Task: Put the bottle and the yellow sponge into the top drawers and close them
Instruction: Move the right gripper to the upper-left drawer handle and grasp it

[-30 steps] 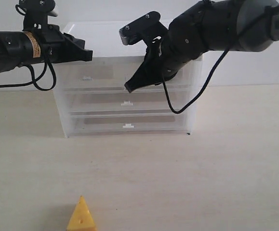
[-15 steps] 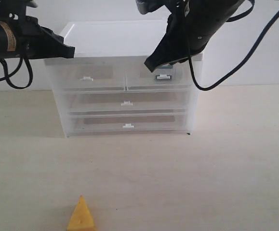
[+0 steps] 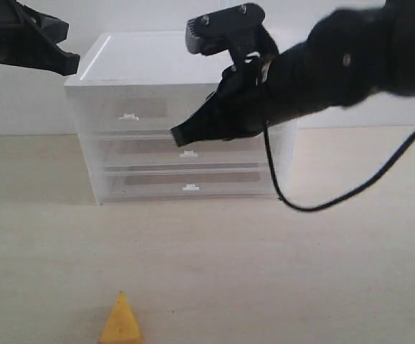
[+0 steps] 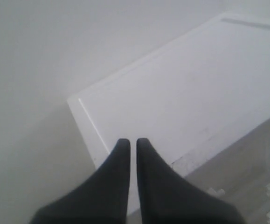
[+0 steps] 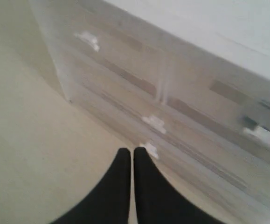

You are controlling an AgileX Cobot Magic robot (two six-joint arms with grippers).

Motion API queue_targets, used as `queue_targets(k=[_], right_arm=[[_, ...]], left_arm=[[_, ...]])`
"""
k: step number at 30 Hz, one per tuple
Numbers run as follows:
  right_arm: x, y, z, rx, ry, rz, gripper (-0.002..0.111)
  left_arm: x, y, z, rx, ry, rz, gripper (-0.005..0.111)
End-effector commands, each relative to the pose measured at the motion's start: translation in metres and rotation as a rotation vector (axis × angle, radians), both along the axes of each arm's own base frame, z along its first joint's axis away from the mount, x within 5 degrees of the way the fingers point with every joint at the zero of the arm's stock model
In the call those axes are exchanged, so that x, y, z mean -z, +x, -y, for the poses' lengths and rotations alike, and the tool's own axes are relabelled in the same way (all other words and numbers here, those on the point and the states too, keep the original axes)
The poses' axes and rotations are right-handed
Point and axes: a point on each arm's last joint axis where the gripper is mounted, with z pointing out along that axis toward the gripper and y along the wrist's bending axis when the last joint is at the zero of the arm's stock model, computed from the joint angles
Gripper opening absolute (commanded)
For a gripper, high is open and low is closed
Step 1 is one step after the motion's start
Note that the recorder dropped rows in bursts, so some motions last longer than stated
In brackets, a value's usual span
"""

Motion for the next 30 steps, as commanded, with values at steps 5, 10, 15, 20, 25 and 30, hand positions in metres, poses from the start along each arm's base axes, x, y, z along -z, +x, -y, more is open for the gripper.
queue_targets(k=[5, 10, 15, 20, 25, 30], right_arm=[[0.048, -0.042, -0.034, 0.062, 0.434, 0.203, 0.000], [0.077, -0.046, -0.055, 0.141, 0.690, 0.137, 0.000], [0.099, -0.044, -0.062, 0.254, 0.994, 0.104, 0.000], [0.113, -0.028, -0.077, 0.391, 1.209, -0.069, 0.001], [0.110, -0.011, -0.096, 0.434, 1.372, -0.136, 0.019], [0.103, 0.004, -0.106, 0.530, 1.508, -0.184, 0.042]], left_arm=[[0.009, 0.026, 0.005, 0.013, 0.025, -0.010, 0.004], [0.021, 0.051, 0.000, -0.028, -0.044, -0.046, 0.004], [0.045, 0.070, -0.005, -0.021, -0.123, -0.091, 0.004], [0.058, 0.079, -0.010, -0.001, -0.216, -0.111, 0.004], [0.067, 0.084, -0.016, -0.035, -0.238, -0.142, 0.004], [0.069, 0.084, -0.019, -0.063, -0.226, -0.157, 0.004]])
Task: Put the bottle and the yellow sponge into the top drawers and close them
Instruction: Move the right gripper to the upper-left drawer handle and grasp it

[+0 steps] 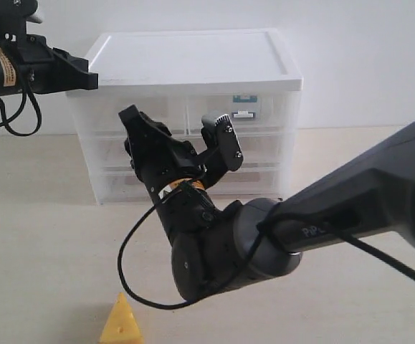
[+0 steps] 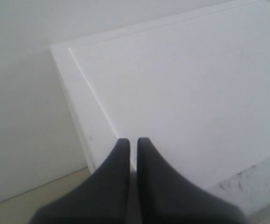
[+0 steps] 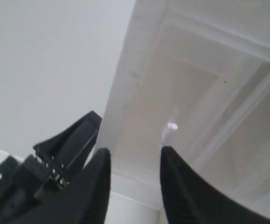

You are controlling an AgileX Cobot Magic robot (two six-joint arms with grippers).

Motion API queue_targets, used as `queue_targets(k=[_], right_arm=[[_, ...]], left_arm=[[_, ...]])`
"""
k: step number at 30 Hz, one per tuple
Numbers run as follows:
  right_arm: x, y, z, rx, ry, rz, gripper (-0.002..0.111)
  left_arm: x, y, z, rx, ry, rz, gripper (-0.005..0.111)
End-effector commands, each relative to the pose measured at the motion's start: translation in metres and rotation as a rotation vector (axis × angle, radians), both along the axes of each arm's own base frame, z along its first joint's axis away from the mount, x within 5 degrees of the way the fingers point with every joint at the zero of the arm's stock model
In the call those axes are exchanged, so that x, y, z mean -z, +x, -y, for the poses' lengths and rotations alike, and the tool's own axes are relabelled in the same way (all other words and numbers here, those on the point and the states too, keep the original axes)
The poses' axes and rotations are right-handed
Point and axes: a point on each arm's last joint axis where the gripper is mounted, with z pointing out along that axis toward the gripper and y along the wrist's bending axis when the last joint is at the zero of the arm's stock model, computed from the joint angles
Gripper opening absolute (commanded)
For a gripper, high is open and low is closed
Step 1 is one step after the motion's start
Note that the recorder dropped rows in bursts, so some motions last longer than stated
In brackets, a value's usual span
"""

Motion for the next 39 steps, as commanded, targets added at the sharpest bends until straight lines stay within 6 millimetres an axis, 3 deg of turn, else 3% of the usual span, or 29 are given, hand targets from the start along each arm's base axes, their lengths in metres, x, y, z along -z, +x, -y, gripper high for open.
queue_targets(k=[1, 6, 10, 21, 28, 39], right_arm=[[-0.006, 0.012, -0.008, 0.045, 0.110, -0.066, 0.043], [-0.001, 0.026, -0.027, 0.043, 0.156, -0.223, 0.043], [0.001, 0.032, -0.035, 0.035, 0.234, -0.247, 0.043], [0.001, 0.052, -0.035, 0.077, 0.268, -0.219, 0.042], [0.007, 0.060, -0.028, 0.096, 0.254, -0.230, 0.020], [0.007, 0.069, -0.029, 0.083, 0.245, -0.246, 0.020]], left_arm=[[0.001, 0.002, -0.003, -0.030, -0.013, -0.017, 0.004], [0.001, 0.002, -0.003, -0.033, -0.013, -0.018, 0.004], [0.001, 0.001, -0.003, -0.033, -0.013, -0.020, 0.004], [0.002, 0.001, -0.004, -0.039, -0.009, -0.024, 0.004], [0.002, 0.001, -0.004, -0.039, -0.009, -0.024, 0.004], [0.002, 0.001, -0.004, -0.039, -0.009, -0.024, 0.004]])
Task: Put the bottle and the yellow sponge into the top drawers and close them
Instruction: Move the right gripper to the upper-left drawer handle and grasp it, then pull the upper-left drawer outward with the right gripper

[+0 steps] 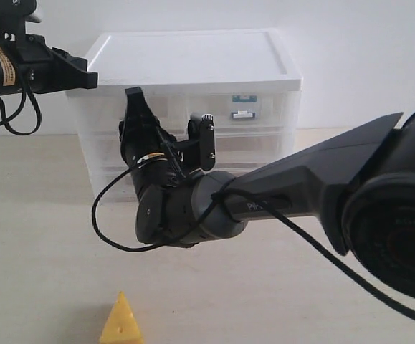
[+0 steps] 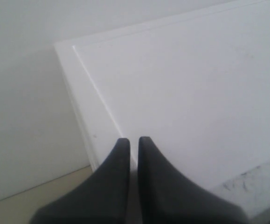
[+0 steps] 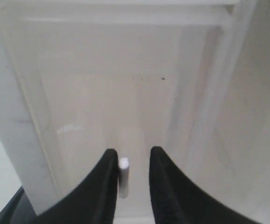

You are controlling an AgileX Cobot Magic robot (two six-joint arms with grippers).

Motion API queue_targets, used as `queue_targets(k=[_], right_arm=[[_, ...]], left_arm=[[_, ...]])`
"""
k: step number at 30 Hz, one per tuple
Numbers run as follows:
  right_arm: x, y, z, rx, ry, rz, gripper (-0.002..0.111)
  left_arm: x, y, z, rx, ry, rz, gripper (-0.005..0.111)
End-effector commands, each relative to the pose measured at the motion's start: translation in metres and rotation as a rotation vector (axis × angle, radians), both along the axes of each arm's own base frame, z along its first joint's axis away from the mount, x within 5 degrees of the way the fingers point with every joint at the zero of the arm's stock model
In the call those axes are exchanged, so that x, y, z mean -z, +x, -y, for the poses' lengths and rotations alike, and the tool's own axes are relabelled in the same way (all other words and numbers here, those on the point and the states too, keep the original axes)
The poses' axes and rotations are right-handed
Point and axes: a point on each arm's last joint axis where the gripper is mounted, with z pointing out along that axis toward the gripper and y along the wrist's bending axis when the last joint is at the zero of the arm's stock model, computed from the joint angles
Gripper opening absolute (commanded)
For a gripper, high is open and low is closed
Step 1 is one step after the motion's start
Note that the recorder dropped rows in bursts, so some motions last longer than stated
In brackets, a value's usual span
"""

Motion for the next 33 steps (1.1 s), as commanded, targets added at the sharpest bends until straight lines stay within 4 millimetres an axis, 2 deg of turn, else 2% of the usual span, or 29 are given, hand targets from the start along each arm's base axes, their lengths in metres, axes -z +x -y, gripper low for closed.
queue_targets(k=[1, 6, 7, 10, 15, 29, 33], right_arm=[[-0.002, 0.014, 0.003, 0.027, 0.006, 0.015, 0.020], [-0.005, 0.019, -0.002, 0.036, -0.005, 0.050, 0.020], [-0.005, 0.019, -0.001, 0.043, -0.013, 0.058, 0.017], [-0.005, 0.019, -0.001, 0.048, -0.028, 0.069, 0.000], [-0.007, 0.015, -0.003, 0.048, -0.033, 0.095, 0.000], [-0.011, -0.027, -0.036, -0.002, 0.006, 0.132, 0.000], [-0.004, -0.047, -0.031, 0.037, 0.004, 0.142, 0.000]], left_arm=[[0.002, 0.001, -0.003, -0.025, -0.005, -0.017, 0.004], [0.002, 0.001, -0.003, -0.025, -0.005, -0.017, 0.004], [0.002, 0.001, -0.003, -0.025, -0.005, -0.017, 0.004], [0.002, 0.001, -0.003, -0.025, -0.005, -0.017, 0.004], [0.002, 0.001, -0.003, -0.025, -0.005, -0.017, 0.004], [0.002, 0.001, -0.003, -0.025, -0.005, -0.017, 0.004], [0.002, 0.001, -0.003, -0.025, -0.005, -0.017, 0.004]])
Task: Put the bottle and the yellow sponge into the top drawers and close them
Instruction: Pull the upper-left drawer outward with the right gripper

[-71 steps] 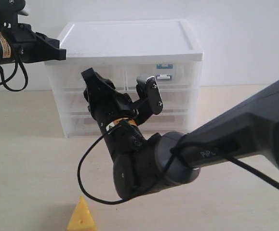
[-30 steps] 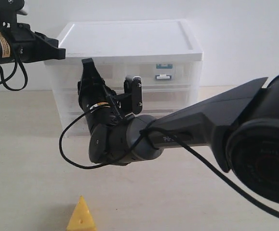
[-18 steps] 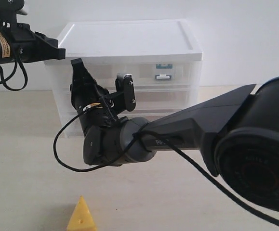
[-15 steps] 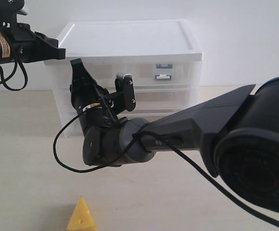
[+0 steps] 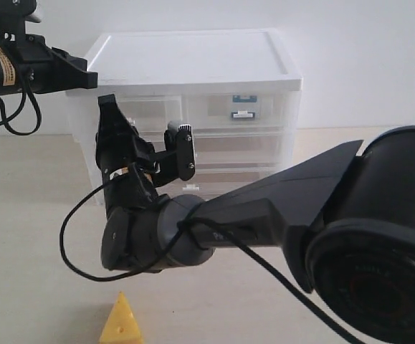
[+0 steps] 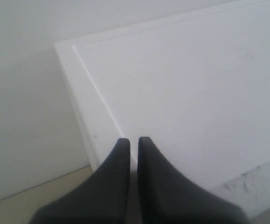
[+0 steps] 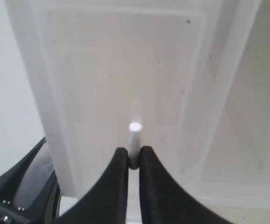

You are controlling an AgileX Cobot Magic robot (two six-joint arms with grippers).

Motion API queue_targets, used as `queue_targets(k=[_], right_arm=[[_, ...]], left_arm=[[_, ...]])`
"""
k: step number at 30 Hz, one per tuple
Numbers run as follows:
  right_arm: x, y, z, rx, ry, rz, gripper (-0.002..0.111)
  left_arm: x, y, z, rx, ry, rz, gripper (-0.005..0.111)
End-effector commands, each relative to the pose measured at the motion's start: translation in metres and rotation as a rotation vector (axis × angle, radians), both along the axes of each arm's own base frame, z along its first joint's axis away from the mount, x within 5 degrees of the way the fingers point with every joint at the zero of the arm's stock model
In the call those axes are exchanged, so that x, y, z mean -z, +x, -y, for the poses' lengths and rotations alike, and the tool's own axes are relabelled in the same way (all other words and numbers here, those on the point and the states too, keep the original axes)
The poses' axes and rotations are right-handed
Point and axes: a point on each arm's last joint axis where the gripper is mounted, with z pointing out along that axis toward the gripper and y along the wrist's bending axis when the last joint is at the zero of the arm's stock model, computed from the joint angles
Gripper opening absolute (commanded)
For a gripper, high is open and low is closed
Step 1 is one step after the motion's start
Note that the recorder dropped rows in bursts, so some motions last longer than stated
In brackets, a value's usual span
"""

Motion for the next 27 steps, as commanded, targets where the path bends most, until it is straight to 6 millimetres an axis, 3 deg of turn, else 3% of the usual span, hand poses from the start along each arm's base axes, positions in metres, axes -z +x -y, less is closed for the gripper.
queue_targets(k=[1, 10, 15, 17, 23, 27], right_arm=[[-0.004, -0.025, 0.002, 0.022, -0.006, 0.068, 0.000], [0.012, -0.073, 0.017, -0.001, -0.013, 0.060, 0.000], [0.014, -0.097, 0.009, -0.051, -0.026, 0.059, 0.000], [0.014, -0.097, 0.009, -0.047, -0.025, 0.057, 0.002], [0.022, -0.102, 0.015, -0.095, -0.168, 0.110, 0.045], [0.025, -0.118, 0.032, -0.211, -0.501, 0.287, 0.049]], left_arm=[[0.002, 0.001, -0.002, -0.023, -0.004, -0.016, 0.004], [0.002, 0.001, -0.002, -0.023, -0.004, -0.016, 0.004], [0.002, 0.001, -0.003, -0.025, -0.003, -0.017, 0.004], [0.002, 0.001, -0.003, -0.026, -0.002, -0.018, 0.004], [0.002, 0.001, -0.003, -0.026, -0.002, -0.018, 0.004], [0.002, 0.001, -0.003, -0.025, 0.001, -0.017, 0.004]])
